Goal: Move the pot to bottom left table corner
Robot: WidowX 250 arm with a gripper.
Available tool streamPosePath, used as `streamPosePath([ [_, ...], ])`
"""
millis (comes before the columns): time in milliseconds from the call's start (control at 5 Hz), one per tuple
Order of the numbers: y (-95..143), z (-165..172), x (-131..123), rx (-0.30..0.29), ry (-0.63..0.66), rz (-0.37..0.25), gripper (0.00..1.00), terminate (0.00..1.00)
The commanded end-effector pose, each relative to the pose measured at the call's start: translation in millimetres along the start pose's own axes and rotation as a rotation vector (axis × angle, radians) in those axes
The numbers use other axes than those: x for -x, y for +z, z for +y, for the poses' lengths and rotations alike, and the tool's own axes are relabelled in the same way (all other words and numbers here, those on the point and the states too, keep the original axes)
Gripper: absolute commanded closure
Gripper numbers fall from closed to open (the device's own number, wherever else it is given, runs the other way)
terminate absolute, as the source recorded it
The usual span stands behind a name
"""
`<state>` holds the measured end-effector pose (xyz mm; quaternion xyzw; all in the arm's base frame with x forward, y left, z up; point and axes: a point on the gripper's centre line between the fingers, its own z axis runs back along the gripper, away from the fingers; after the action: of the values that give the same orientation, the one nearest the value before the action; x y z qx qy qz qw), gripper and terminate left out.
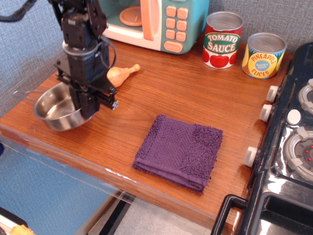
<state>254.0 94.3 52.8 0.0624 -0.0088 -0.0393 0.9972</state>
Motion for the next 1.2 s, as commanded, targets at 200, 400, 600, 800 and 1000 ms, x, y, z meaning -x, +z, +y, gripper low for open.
streamPosePath([
  [200, -14, 1, 7, -0.053, 0.002, 0.037, 0.00, 0.00],
  [400, -9, -9, 7, -0.058, -0.047, 0.032, 0.00, 0.00],
  [600, 8, -18, 9, -0.020, -0.094, -0.016, 0.00, 0.00],
  [800, 24, -25, 13, 0.036, -0.155, -0.065, 0.00, 0.00],
  [1000, 34, -28, 18, 0.075, -0.172, -0.097, 0.00, 0.00],
])
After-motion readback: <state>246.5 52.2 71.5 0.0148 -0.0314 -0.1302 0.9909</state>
